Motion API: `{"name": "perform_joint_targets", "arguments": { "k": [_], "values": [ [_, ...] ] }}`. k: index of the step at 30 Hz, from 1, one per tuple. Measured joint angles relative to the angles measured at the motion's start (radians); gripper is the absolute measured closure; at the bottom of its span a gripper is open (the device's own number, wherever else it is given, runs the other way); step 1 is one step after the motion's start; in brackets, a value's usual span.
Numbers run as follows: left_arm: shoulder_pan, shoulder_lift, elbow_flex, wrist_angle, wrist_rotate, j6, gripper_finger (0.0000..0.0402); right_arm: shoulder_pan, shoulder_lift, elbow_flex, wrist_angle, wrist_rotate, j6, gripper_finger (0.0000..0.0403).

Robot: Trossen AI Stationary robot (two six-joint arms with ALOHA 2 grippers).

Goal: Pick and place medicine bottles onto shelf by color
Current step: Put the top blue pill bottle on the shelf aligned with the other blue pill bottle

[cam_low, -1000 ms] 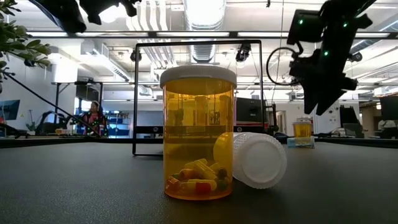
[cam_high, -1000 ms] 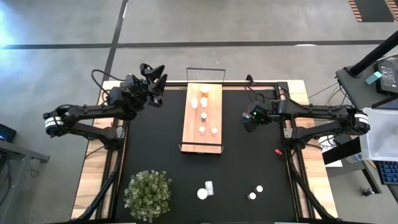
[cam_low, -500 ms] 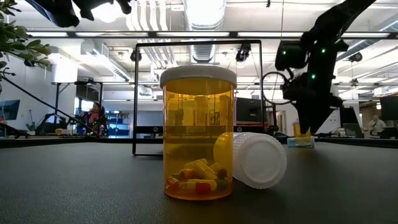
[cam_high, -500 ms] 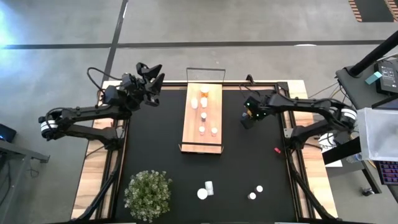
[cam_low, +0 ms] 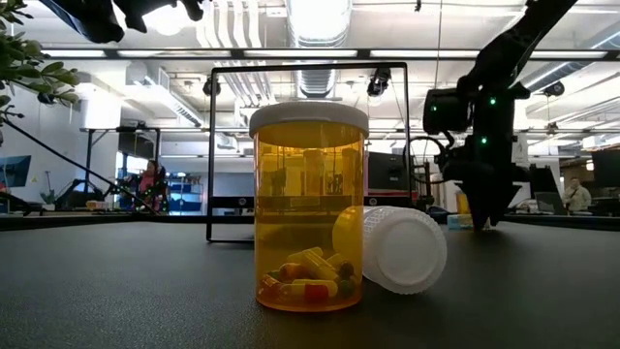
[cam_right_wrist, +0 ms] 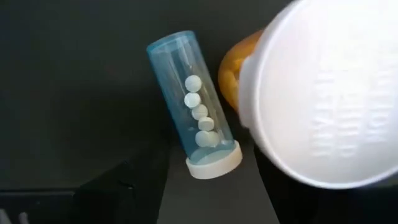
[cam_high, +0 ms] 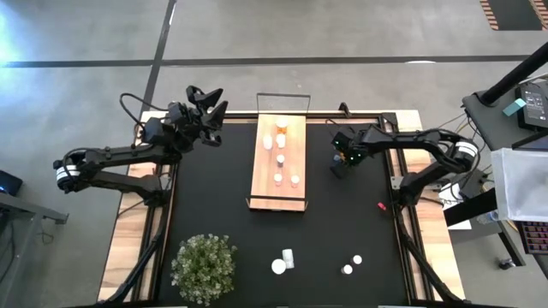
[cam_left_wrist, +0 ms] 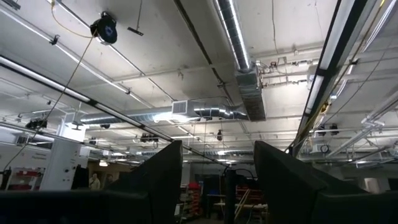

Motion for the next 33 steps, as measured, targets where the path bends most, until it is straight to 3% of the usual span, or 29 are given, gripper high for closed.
{"name": "perform_joint_targets", "arguments": {
  "k": [5, 17, 26, 33],
  "values": [
    [0.0, 0.0, 0.0, 0.0, 0.0, 0.001, 0.022, 0.0, 0.023, 0.002, 0.007, -0.013, -0.011, 0.0194],
    [0.0, 0.0, 0.0, 0.0, 0.0, 0.002, 0.022, 0.0, -0.008, -0.001, 0.003, -0.043, -0.015, 0.0292],
    [0.0, 0.004, 0.0, -0.013, -0.003, -0.005, 0.022, 0.0, -0.111, 0.008, -0.099, -0.148, 0.066, 0.0285],
    [0.0, 0.006, 0.068, -0.352, -0.065, -0.024, 0.022, 0.001, -0.22, 0.11, -0.265, -0.196, 0.098, 0.029]
  ]
}}
